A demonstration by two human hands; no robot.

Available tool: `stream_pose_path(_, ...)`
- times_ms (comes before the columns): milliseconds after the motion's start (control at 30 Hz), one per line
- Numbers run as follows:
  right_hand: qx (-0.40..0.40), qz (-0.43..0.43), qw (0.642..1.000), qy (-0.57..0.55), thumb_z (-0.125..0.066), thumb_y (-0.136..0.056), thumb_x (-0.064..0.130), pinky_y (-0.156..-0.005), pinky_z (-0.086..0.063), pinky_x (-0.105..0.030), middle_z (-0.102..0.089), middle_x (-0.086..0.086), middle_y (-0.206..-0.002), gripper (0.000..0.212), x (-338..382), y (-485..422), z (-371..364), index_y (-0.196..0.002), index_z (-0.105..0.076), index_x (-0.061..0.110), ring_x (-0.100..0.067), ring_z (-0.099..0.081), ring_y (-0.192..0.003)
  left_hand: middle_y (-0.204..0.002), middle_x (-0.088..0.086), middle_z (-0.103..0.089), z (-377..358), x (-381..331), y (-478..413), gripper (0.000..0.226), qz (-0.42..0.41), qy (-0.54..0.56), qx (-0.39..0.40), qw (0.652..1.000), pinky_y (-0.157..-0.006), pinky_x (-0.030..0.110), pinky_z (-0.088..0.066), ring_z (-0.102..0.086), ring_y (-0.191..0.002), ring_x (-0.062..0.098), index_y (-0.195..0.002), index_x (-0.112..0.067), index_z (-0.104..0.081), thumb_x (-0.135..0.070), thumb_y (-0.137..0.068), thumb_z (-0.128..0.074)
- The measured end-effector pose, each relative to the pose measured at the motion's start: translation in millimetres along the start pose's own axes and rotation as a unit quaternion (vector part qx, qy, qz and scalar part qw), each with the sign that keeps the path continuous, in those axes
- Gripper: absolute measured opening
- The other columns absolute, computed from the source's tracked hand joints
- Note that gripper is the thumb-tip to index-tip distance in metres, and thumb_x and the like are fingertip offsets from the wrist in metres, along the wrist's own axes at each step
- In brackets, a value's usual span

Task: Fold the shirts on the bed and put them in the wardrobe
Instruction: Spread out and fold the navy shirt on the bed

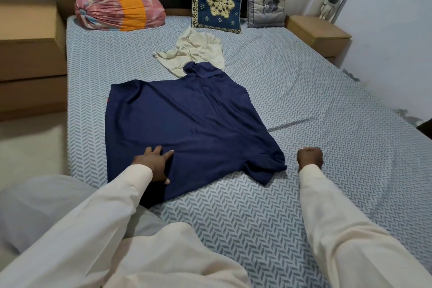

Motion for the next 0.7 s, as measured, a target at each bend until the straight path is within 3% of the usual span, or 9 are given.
stream_pose_path(67, -0.042, 0.072, 0.996, 0.03, -0.063, -0.082, 0.009, -0.089, -0.046, -0.036, -0.062, -0.018, -0.115, 0.019, 12, 16, 3, -0.1, -0.062, 0.015, -0.035, -0.061, -0.101, -0.158, -0.002, -0.015, 0, 1, 0, 0.11, 0.001, 0.0, -0.001, 1.0, -0.103, 0.054, -0.042, -0.02, -0.142, 0.03, -0.154, -0.042, -0.007, -0.063, -0.069, -0.074)
stream_pose_path(133, 0.098, 0.179, 0.979, 0.02, -0.072, -0.077, 0.007, -0.077, -0.046, -0.031, -0.068, -0.006, -0.091, 0.016, 20, 30, -12, -0.084, -0.064, 0.019, -0.026, -0.064, -0.083, -0.158, -0.002, -0.015, 0, 1, -1, 0.111, 0.001, -0.002, -0.001, 1.0, -0.103, 0.054, -0.041, -0.019, -0.142, 0.03, -0.154, -0.042, -0.007, -0.064, -0.069, -0.074)
stream_pose_path(200, 0.298, 0.237, 0.921, 0.086, -0.085, -0.071, 0.013, -0.064, -0.045, -0.026, -0.066, 0.006, -0.069, 0.023, 18, 54, -31, -0.07, -0.063, 0.022, -0.008, -0.059, -0.063, -0.159, -0.002, -0.014, 0, 0, -1, 0.11, -0.002, -0.003, -0.003, 1.0, -0.104, 0.054, -0.041, -0.018, -0.143, 0.031, -0.154, -0.042, -0.007, -0.064, -0.069, -0.073)
stream_pose_path(233, 0.358, 0.266, 0.882, 0.148, -0.089, -0.068, 0.021, -0.061, -0.046, -0.025, -0.065, 0.009, -0.068, 0.028, 14, 66, -40, -0.069, -0.062, 0.023, -0.005, -0.057, -0.06, -0.159, -0.002, -0.015, 0, 1, -1, 0.11, -0.002, -0.002, -0.005, 1.0, -0.104, 0.054, -0.04, -0.018, -0.143, 0.031, -0.154, -0.042, -0.008, -0.064, -0.069, -0.073)
stream_pose_path(333, 0.365, 0.364, 0.805, 0.293, -0.084, -0.062, 0.044, -0.07, -0.048, -0.033, -0.061, 0.004, -0.087, 0.038, 7, 93, -55, -0.079, -0.057, 0.023, -0.016, -0.057, -0.076, -0.159, -0.002, -0.015, -1, 1, 0, 0.109, 0.0, 0.0, -0.008, 1.0, -0.105, 0.054, -0.041, -0.018, -0.143, 0.031, -0.154, -0.042, -0.008, -0.065, -0.069, -0.073)
stream_pose_path(467, 0.313, 0.299, 0.774, 0.463, -0.067, -0.069, 0.035, -0.074, -0.052, -0.027, -0.066, 0.005, -0.081, 0.018, 18, 91, -55, -0.075, -0.062, 0.018, -0.02, -0.061, -0.075, -0.159, -0.001, -0.016, -3, 5, 3, 0.108, 0.004, 0.0, -0.012, 1.0, -0.105, 0.053, -0.041, -0.019, -0.143, 0.031, -0.155, -0.041, -0.01, -0.067, -0.07, -0.071)
stream_pose_path(567, 0.372, 0.188, 0.714, 0.563, -0.07, -0.059, 0.027, -0.069, -0.056, -0.026, -0.071, 0.003, -0.062, 0.019, 22, 83, -56, -0.071, -0.067, 0.012, -0.018, -0.068, -0.062, -0.158, -0.001, -0.016, -4, 10, 5, 0.104, 0.007, 0.01, -0.009, 1.0, -0.105, 0.053, -0.04, -0.019, -0.143, 0.031, -0.154, -0.041, -0.013, -0.065, -0.072, -0.071)
stream_pose_path(600, 0.381, 0.168, 0.715, 0.562, -0.074, -0.06, 0.024, -0.07, -0.057, -0.028, -0.072, 0.002, -0.06, 0.018, 26, 81, -61, -0.071, -0.069, 0.011, -0.02, -0.07, -0.063, -0.158, -0.001, -0.017, -4, 13, 6, 0.101, 0.009, 0.02, -0.009, 1.0, -0.105, 0.053, -0.04, -0.019, -0.143, 0.03, -0.154, -0.041, -0.015, -0.064, -0.072, -0.071)
stream_pose_path(700, 0.365, 0.185, 0.77, 0.491, -0.08, -0.058, 0.03, -0.078, -0.062, -0.036, -0.073, -0.002, -0.064, 0.026, 56, 81, -80, -0.071, -0.07, 0.01, -0.024, -0.074, -0.071, -0.152, 0.002, -0.026, -2, 22, 4, 0.086, 0.014, 0.06, -0.023, 0.998, -0.103, 0.053, -0.043, -0.025, -0.139, 0.03, -0.149, -0.037, -0.029, -0.058, -0.076, -0.071)
Point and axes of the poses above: each hand's wrist, its own y-axis away from the middle knuckle, its own z-axis out of the back of the hand, x = y × z, the point moved 3 cm from there along -y, towards the middle knuckle
